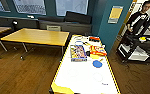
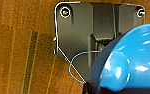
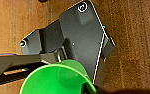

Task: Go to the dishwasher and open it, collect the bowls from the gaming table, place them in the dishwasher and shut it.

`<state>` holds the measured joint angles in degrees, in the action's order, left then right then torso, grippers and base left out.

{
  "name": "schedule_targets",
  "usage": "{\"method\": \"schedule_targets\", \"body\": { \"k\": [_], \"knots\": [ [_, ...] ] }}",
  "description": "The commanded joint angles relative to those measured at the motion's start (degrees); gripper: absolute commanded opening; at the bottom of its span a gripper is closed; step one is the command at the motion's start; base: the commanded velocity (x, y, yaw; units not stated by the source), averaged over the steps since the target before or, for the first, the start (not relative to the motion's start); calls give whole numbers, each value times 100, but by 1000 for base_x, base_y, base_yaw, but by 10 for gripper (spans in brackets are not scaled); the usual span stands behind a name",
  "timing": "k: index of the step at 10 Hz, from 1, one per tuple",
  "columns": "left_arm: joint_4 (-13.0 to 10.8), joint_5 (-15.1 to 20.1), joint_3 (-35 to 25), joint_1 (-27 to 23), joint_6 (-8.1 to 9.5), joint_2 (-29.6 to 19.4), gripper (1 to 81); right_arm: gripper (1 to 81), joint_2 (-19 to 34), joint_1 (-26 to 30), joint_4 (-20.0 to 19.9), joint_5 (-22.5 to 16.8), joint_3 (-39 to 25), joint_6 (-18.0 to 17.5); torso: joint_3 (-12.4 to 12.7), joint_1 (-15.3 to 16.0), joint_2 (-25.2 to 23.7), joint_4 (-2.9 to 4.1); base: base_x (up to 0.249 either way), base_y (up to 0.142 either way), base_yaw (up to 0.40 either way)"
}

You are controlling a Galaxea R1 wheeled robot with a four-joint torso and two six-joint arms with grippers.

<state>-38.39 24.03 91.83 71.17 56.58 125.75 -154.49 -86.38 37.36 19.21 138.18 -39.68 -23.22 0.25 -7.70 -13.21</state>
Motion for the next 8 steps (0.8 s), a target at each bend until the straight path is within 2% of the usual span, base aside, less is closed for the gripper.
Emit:
{"method": "schedule_targets", "body": {
  "k": [1,2,3,4,5,7,8],
  "knots": [
    [2560,-487,659,-213,-2295,-41,10,10,109,64,104,-234,111,4,0,0,0,0,0,0,0],
    [3085,-496,894,-195,-2863,55,10,10,92,64,104,-234,137,4,0,0,0,0,0,0,0],
    [3701,-513,1159,-160,-3559,152,10,10,83,64,104,-234,147,4,0,0,0,0,0,0,0],
    [4405,-687,1380,-73,-4343,249,10,10,74,64,104,-234,155,13,0,0,0,0,0,0,0],
    [4918,-1030,1512,23,-4873,337,10,10,65,64,104,-234,155,13,0,0,0,0,0,0,0],
    [4876,-1023,2002,191,-4937,679,10,10,-5,46,113,-243,278,31,0,0,0,0,0,0,0],
    [4683,-988,2410,235,-4955,927,10,10,-41,46,131,-251,322,31,0,0,0,0,0,0,0]
  ]
}}
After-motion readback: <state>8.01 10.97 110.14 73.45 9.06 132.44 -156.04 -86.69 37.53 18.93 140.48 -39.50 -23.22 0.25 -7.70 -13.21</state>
